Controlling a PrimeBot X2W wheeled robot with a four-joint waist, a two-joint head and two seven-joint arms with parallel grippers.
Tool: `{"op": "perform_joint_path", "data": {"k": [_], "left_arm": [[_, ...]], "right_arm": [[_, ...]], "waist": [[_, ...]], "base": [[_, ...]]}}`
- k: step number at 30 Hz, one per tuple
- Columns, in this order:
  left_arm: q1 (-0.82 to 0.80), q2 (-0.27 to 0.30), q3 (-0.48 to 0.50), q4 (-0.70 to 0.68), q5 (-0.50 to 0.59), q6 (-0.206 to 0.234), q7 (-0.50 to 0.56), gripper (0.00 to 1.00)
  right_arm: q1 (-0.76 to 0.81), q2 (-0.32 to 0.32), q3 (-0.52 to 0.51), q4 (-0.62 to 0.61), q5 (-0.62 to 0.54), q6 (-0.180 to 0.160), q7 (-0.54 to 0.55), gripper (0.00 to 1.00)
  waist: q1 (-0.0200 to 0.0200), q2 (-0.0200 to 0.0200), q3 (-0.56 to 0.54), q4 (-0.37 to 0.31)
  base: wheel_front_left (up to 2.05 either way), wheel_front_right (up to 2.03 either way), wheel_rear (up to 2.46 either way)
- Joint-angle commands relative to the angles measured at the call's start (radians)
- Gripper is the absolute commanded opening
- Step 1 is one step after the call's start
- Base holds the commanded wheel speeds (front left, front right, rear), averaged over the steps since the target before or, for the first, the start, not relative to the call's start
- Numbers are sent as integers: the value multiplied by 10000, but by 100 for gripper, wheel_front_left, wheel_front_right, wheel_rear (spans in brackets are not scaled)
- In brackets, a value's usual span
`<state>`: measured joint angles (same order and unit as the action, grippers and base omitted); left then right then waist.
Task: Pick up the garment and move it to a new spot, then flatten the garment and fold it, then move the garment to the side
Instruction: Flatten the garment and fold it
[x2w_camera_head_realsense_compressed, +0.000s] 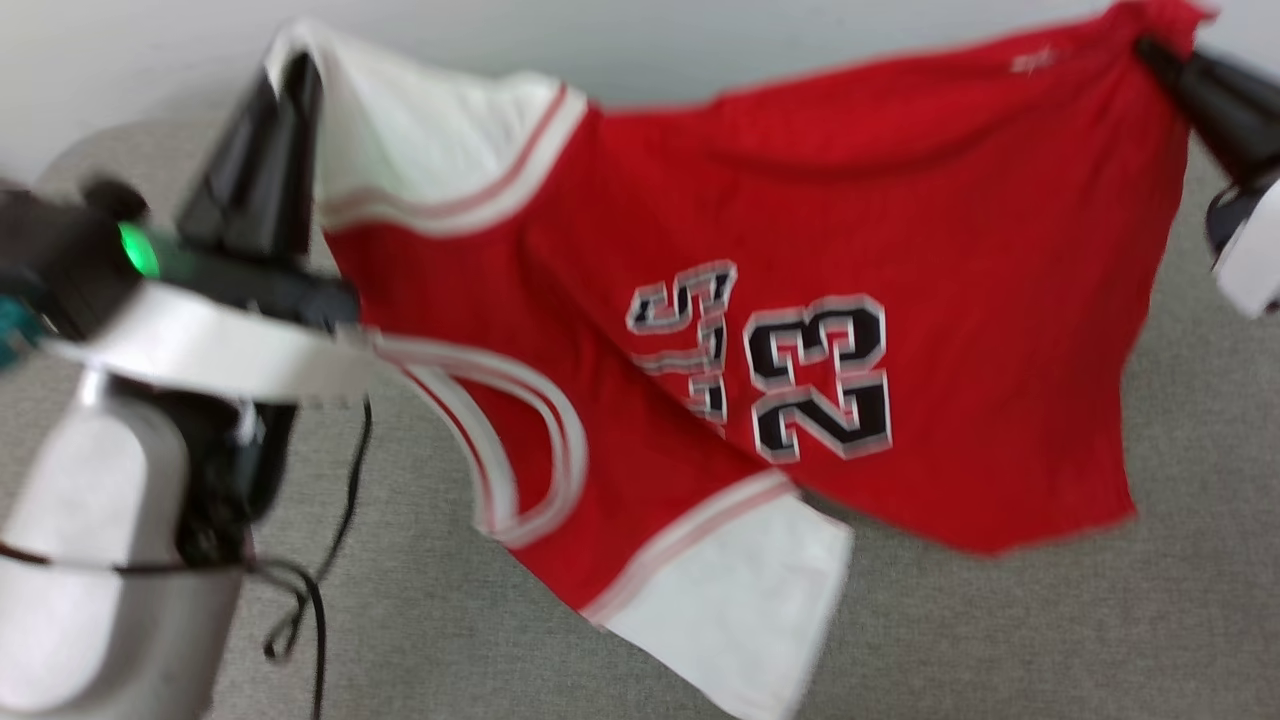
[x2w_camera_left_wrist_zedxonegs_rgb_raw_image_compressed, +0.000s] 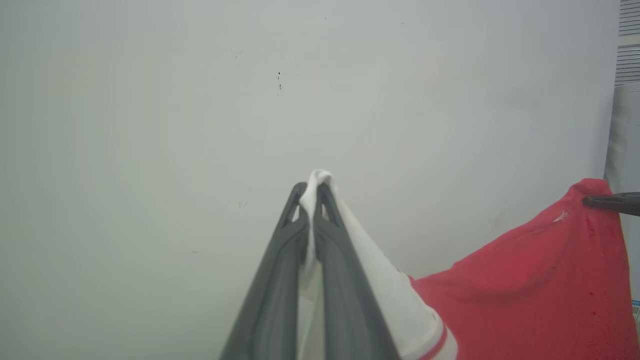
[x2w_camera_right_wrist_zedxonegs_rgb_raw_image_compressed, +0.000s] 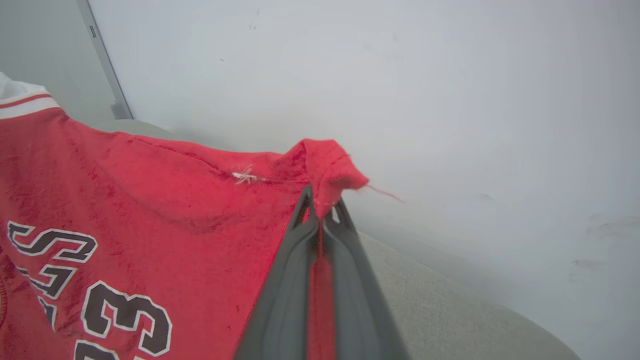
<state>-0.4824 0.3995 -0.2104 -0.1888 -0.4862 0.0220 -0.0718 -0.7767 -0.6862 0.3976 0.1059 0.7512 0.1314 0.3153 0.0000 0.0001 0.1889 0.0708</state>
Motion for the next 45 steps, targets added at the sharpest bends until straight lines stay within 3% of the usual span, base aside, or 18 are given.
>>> {"op": "perform_joint_path", "data": {"k": [1,6,12,21,28,36,45], "left_arm": [[-915,101,37,-32,54,-141,198,0],[-2882,235,77,253,113,-384,552,0],[-5922,302,139,1220,131,-736,909,0],[-10464,399,-128,3864,283,-1274,760,0],[-12492,409,-400,5511,406,-1421,308,0],[-12358,432,-819,6680,68,-1495,-341,0],[-9302,887,-1243,6309,-623,-1504,-1050,0]], "right_arm": [[-455,278,-404,-140,-336,-15,58,0],[-1449,696,-1049,-325,-944,-13,352,0],[-3803,1164,-1603,-142,-1766,-13,787,0],[-7779,1802,-1584,1666,-2904,-13,600,0],[-9884,2024,-982,3258,-3343,-13,-15,0],[-10149,2070,-31,4551,-2914,-15,-856,0],[-7745,1384,1557,4354,-1558,-15,-1665,0]], "waist": [[0,-1,501,-137],[0,-1,1345,-224],[0,-1,2761,-291],[0,-1,4165,-231],[0,-1,4578,-159],[0,-1,4898,-63],[0,-1,4521,-98]], "base": [[0,0,0],[0,0,0],[0,0,0],[0,0,0],[0,0,0],[0,0,0],[0,0,0]]}}
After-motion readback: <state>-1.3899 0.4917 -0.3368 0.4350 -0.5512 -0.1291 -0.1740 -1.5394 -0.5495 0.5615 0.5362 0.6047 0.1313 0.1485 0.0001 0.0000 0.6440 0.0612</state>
